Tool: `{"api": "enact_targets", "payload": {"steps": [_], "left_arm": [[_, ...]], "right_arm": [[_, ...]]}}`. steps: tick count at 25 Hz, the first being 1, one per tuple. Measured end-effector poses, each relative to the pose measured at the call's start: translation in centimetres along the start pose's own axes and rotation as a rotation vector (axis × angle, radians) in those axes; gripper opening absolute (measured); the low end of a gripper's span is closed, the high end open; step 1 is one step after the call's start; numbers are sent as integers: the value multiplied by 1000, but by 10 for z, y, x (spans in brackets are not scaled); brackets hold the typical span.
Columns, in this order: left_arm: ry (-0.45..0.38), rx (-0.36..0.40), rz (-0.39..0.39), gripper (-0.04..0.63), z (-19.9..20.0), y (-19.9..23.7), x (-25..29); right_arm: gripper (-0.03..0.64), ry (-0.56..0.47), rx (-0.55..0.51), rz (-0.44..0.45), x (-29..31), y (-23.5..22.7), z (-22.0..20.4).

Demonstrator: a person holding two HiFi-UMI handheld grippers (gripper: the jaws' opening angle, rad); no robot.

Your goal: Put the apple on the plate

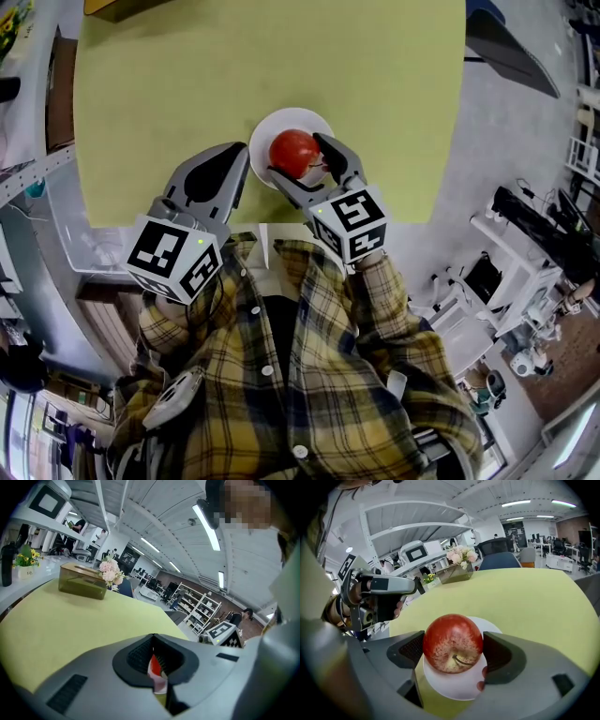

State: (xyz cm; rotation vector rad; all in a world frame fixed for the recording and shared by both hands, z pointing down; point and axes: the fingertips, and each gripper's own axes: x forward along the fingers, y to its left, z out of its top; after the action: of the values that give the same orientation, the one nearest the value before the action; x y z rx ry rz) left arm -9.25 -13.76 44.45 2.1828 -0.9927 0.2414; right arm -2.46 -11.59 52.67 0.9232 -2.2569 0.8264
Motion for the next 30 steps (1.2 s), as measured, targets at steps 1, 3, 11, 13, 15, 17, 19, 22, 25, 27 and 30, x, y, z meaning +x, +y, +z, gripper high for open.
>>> {"api": "enact_targets", "payload": {"steps": [1, 3, 11, 13, 15, 17, 19, 22, 25, 27, 30], "left_arm": [[0, -1, 0, 8, 0, 1, 0], [1, -1, -3, 8, -1, 1, 2], [-2, 2, -12, 8, 1, -2, 2], [-3, 1, -12, 8, 2, -1, 2], [-5, 2, -15, 8, 3, -1, 1], [-8, 5, -17, 8, 3, -1, 0], [-10, 6, -18, 8, 4, -2, 0], [-9, 7, -21, 8, 4, -3, 0], [-11, 6, -22, 8, 4, -3, -1], [-13, 8, -24, 8, 6, -4, -2], [-16, 8, -25, 8, 8, -6, -3]], "right_arm": [[370, -1, 5, 0, 1, 0, 0], [370, 0, 11, 0, 1, -1, 0], [370, 19, 14, -10, 1, -1, 0], [370, 24, 10, -9, 2, -1, -1], [370, 27, 6, -2, 1, 0, -1], [370, 23, 8, 2, 0, 0, 0], [370, 20, 5, 0, -1, 0, 1], [370, 14, 5, 5, -2, 1, 3], [370, 10, 1, 6, -3, 2, 6], [370, 5, -4, 6, -5, 3, 10], [370, -2, -9, 2, -8, 4, 14]]}}
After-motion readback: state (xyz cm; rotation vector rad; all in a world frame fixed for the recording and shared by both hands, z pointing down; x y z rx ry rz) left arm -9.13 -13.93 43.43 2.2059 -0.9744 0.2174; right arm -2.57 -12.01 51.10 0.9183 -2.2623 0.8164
